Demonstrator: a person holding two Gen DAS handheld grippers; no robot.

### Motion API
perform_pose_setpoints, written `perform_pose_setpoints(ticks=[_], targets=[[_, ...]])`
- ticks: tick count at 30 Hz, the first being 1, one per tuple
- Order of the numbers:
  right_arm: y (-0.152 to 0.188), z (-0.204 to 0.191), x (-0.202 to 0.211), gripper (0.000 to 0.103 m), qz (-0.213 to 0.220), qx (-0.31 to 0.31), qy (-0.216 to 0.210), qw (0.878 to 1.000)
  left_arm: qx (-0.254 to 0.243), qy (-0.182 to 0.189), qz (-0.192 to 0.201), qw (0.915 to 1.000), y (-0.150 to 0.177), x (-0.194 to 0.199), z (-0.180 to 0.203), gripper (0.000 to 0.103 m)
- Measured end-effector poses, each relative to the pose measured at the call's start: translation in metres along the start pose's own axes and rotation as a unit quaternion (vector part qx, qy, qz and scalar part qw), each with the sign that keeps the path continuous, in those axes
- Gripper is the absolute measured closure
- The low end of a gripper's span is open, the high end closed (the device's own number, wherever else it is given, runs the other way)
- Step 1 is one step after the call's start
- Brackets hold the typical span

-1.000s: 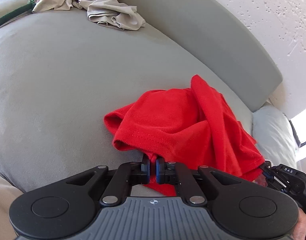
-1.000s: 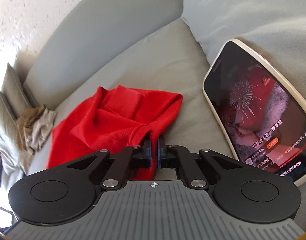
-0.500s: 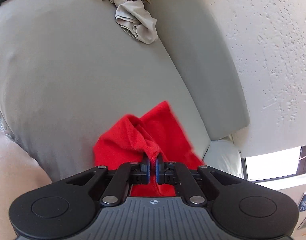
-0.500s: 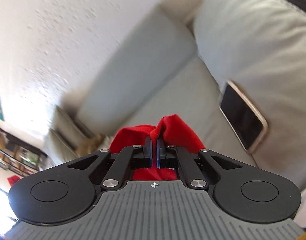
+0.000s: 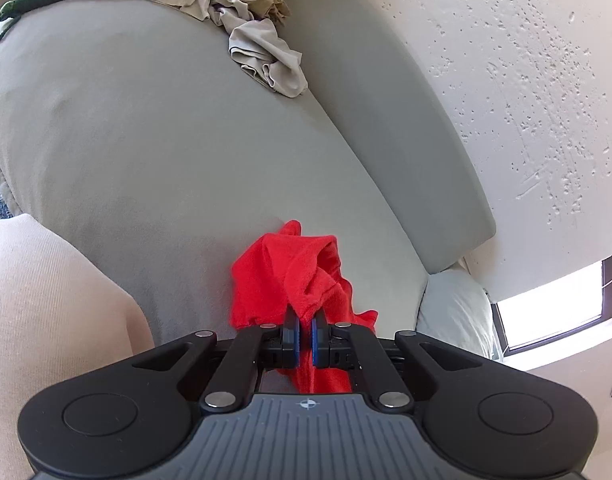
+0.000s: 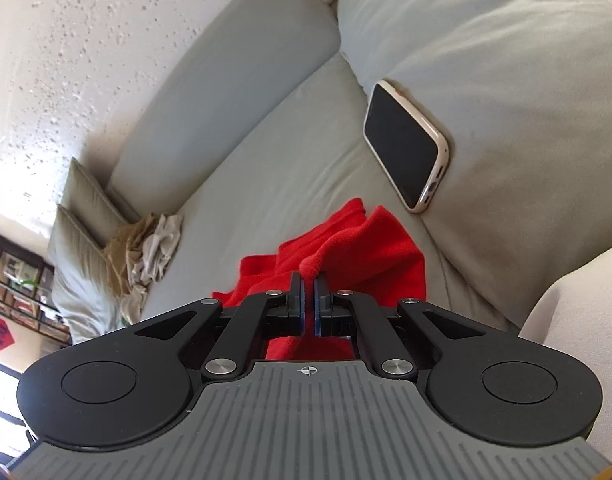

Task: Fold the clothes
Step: 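Lift the red T-shirt with both grippers and shake it open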

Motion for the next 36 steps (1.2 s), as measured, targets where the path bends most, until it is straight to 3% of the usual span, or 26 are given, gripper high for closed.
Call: perform_pose_setpoints(ticks=[5,9,12,14,16,18,19,22,23,26,27,29,32,34,36], targets=[[-0.01,-0.007,-0.006,0.1,0.026,0.007,-0.003,1.0,0.001,0.026,-0.013,0.9996,-0.006,0.0,0.018,0.1],[-0.046,-0.048,0.008,0.1,0.07,0.015,-0.046,0.996,0.045,0.14,-0.031,0.9887,-0.037,0.023,0.075,0.1],[-0.094,-0.112,0.045,0.1,0.129,0.056,-0.092,0.986,0.023,0.236,0.056,0.9699,-0.082,0.081,0.135,0.1],[-0.123,-0.16,0.092,0.1,0.195,0.093,-0.131,0.968,-0.001,0.296,0.127,0.9466,-0.107,0.13,0.172,0.1],[-0.14,-0.203,0.147,0.1,0.262,0.123,-0.175,0.941,-0.03,0.333,0.193,0.9225,-0.118,0.176,0.2,0.1],[-0.146,-0.24,0.201,0.1,0.316,0.148,-0.213,0.912,-0.06,0.339,0.235,0.9092,-0.116,0.211,0.221,0.1],[-0.144,-0.255,0.219,0.1,0.329,0.164,-0.219,0.904,-0.075,0.329,0.251,0.9072,-0.111,0.223,0.228,0.1],[-0.131,-0.283,0.255,0.1,0.348,0.201,-0.211,0.891,-0.106,0.331,0.28,0.8948,-0.097,0.256,0.243,0.1],[-0.125,-0.288,0.267,0.1,0.354,0.202,-0.223,0.885,-0.115,0.341,0.296,0.8846,-0.093,0.269,0.246,0.1],[-0.104,-0.298,0.306,0.1,0.414,0.236,-0.237,0.847,-0.141,0.346,0.348,0.8596,-0.087,0.302,0.254,0.1],[-0.097,-0.302,0.316,0.1,0.434,0.253,-0.229,0.834,-0.146,0.344,0.358,0.8559,-0.088,0.306,0.255,0.1],[-0.091,-0.308,0.325,0.1,0.441,0.262,-0.226,0.828,-0.156,0.337,0.366,0.8533,-0.09,0.312,0.263,0.1],[-0.099,-0.312,0.319,0.1,0.43,0.251,-0.22,0.839,-0.168,0.314,0.36,0.8624,-0.101,0.296,0.267,0.1],[-0.114,-0.308,0.303,0.1,0.419,0.235,-0.203,0.854,-0.171,0.288,0.338,0.8794,-0.111,0.268,0.27,0.099],[-0.135,-0.297,0.267,0.1,0.392,0.219,-0.172,0.877,-0.171,0.252,0.315,0.8989,-0.124,0.232,0.267,0.099]])
Point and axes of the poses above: each gripper's, at about its wrist camera, not at the fingertips, and x roughly against the way its jaws point, z to its right, y to its underside, the point moved 10 cm from there along -x, roughly the way its jaws point, and after that the axes turned 6 degrees about -y, right-handed, at the moved point
